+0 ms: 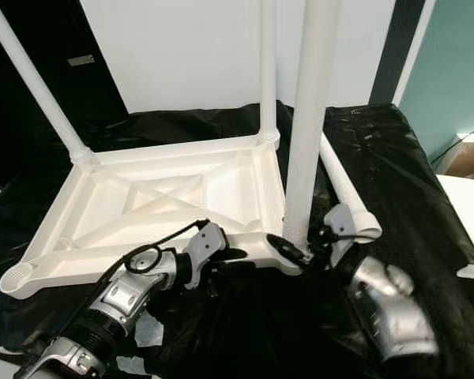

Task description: Building children table

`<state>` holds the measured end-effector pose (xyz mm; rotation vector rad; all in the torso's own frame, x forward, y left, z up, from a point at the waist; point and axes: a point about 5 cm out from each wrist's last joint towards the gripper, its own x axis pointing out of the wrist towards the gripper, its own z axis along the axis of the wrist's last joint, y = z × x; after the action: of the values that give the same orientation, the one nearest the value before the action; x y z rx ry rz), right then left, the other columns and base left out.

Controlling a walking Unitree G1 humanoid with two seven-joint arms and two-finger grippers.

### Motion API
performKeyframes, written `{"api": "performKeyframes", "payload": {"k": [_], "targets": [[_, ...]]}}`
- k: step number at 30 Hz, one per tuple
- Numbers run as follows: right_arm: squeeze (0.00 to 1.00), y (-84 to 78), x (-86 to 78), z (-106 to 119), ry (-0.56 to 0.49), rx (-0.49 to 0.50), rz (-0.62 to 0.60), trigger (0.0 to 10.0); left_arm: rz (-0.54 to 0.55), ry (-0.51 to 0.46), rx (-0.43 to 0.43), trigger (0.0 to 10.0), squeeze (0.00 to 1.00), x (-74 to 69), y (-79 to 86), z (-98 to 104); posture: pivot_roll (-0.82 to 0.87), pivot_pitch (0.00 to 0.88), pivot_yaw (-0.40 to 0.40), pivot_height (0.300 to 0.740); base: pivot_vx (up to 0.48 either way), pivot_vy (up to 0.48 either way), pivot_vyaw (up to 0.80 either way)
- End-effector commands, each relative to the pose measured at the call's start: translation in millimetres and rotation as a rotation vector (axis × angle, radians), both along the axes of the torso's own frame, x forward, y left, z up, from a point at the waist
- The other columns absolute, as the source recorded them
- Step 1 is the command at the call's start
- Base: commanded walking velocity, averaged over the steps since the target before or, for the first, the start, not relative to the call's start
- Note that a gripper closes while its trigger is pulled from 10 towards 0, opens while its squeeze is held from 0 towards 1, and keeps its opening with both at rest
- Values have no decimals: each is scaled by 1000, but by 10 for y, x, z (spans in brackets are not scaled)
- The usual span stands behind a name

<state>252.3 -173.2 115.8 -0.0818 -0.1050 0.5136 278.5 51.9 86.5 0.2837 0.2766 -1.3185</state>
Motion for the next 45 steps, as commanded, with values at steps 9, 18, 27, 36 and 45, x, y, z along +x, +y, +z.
{"api": "performKeyframes", "payload": {"k": [9, 18, 27, 36, 45], "targets": [[0, -108, -76, -122, -8, 27, -393, 0, -27, 135, 96, 10000, 0, -192, 53, -333, -37, 0, 70, 740, 0, 0, 0], [1000, 58, -25, -112, -5, 1, -195, 10000, -31, 130, 101, 10000, 0, -162, 51, -322, -45, 0, 77, 740, 0, 0, 0], [0, -77, 226, 156, -28, -125, 149, 10000, -42, 131, 104, 10000, 0, -171, 49, -327, -56, 0, 79, 740, 0, 0, 0], [0, -231, 238, 193, 64, -276, 404, 0, -38, 130, 102, 10000, 0, -180, 47, -331, -44, 0, 71, 740, 0, 0, 0], [0, -218, 257, 72, 109, -169, 321, 0, -31, 135, 99, 10000, 0, -211, 53, -351, -38, 0, 71, 740, 0, 0, 0]]}}
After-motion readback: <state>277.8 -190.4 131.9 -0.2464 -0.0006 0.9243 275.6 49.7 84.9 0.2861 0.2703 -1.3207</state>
